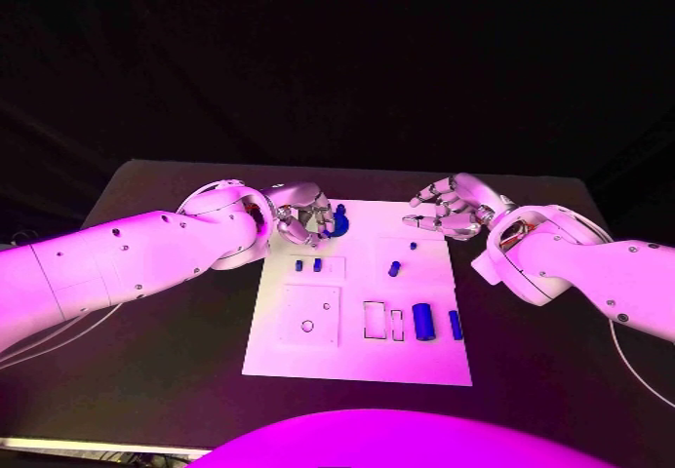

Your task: Assemble the parts on the task board

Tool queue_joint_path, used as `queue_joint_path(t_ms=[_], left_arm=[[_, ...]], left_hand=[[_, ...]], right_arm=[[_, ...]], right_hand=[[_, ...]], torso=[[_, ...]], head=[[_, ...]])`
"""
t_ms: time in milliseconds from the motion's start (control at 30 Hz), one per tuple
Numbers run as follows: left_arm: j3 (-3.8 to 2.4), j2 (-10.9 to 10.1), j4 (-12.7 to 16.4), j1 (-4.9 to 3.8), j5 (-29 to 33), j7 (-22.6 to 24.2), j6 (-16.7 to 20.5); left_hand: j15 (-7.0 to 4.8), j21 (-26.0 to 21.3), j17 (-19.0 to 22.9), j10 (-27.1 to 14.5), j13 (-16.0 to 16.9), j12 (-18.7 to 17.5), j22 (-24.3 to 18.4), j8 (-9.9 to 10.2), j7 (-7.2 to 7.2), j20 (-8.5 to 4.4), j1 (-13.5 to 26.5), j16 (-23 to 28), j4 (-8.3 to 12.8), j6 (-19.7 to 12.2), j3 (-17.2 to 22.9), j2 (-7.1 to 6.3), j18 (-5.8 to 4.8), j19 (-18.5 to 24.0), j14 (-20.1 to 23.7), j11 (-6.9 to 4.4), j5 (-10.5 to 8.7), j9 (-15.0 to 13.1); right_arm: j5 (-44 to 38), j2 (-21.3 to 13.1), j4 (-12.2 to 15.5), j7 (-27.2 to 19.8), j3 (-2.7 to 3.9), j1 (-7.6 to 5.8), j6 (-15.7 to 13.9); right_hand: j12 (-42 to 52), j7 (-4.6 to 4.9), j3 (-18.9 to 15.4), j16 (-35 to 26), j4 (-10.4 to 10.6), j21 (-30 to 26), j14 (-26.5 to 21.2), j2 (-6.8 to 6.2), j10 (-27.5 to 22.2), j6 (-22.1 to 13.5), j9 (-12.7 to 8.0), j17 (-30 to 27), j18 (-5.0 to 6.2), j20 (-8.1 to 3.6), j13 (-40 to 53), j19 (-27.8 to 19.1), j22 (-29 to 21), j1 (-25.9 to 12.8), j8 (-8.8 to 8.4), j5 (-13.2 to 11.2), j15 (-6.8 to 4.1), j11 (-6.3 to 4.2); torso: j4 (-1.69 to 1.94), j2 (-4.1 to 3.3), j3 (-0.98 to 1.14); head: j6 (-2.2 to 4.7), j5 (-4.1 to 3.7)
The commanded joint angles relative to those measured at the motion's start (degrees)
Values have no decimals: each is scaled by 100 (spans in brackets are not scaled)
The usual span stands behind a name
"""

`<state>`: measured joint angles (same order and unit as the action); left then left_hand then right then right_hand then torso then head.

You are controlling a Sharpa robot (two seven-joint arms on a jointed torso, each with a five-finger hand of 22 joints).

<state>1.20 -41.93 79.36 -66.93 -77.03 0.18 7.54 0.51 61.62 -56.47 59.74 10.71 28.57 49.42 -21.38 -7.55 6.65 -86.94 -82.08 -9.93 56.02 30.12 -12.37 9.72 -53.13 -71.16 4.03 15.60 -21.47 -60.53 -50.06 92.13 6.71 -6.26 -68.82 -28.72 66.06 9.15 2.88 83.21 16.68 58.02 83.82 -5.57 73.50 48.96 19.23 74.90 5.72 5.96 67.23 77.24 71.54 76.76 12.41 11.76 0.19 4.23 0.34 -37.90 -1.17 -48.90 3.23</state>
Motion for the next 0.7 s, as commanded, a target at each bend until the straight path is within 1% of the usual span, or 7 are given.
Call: queue_joint_path(t_ms=[33, 133, 233, 433, 700], left_arm=[[-9, -42, -1, -9, 170, -13, -111], [-11, -88, -40, -7, 160, 3, -115], [-11, -121, -69, -6, 145, 12, -142], [-3, -155, -91, -5, 80, -20, -240], [31, -150, -165, -1, -33, -70, -403]], left_hand=[[15, 26, 17, 58, -10, -48, -3, 29, -12, 8, 44, -14, 36, 19, 8, -1, 26, -37, -20, 1, -7, -5], [19, 17, 34, 67, -12, -76, -14, 45, -15, 10, 50, -9, 46, 15, 5, -18, 28, -25, -11, 6, -9, -9], [21, 18, 39, 71, -12, -82, -11, 48, -16, 10, 50, -8, 50, 15, 4, -24, 27, -26, -8, 7, -9, -10], [25, 16, 42, 77, -14, -115, -10, 71, -21, 11, 46, -7, 67, 4, 7, -37, 27, -25, -8, 13, -9, -11], [29, 6, 73, 78, -16, -151, -21, 97, -27, 13, 37, 2, 86, -11, 16, -42, 30, -11, 10, 19, -8, -12]], right_arm=[[-2, -5, 4, -61, 1, 3, 10], [-2, -5, 1, -61, 1, 3, 8], [1, 0, -5, -71, 1, 3, 5], [18, 6, -10, -88, 1, 4, -7], [22, 6, -11, -92, 1, 6, -13]], right_hand=[[-3, -10, 32, -29, 5, 2, 324, 42, -13, 19, -9, 391, 57, -12, -6, -25, 4, -7, 20, -9, -37, -12], [-3, -10, 32, -29, 5, 2, 324, 42, -13, 19, -9, 391, 57, -12, -6, -25, 4, -7, 20, -9, -37, -12], [-3, -11, 36, -31, 4, 2, 325, 47, -4, 19, -10, 392, 57, -14, -10, -20, 6, -10, 26, -10, -39, -14], [1, -12, 37, -31, 4, 0, 326, 47, 0, 19, -10, 392, 57, -14, -8, -20, 5, -11, 27, -10, -39, -14], [1, -12, 37, -31, 4, 0, 326, 47, 0, 19, -10, 392, 57, -14, -8, -20, 5, -11, 27, -10, -39, -14]], torso=[[-2, -5, -2], [1, -6, -1], [-1, -6, -5], [-2, -6, -4], [-5, -5, -2]], head=[[4, 0], [1, -4], [4, -16], [-6, -11], [-14, 2]])
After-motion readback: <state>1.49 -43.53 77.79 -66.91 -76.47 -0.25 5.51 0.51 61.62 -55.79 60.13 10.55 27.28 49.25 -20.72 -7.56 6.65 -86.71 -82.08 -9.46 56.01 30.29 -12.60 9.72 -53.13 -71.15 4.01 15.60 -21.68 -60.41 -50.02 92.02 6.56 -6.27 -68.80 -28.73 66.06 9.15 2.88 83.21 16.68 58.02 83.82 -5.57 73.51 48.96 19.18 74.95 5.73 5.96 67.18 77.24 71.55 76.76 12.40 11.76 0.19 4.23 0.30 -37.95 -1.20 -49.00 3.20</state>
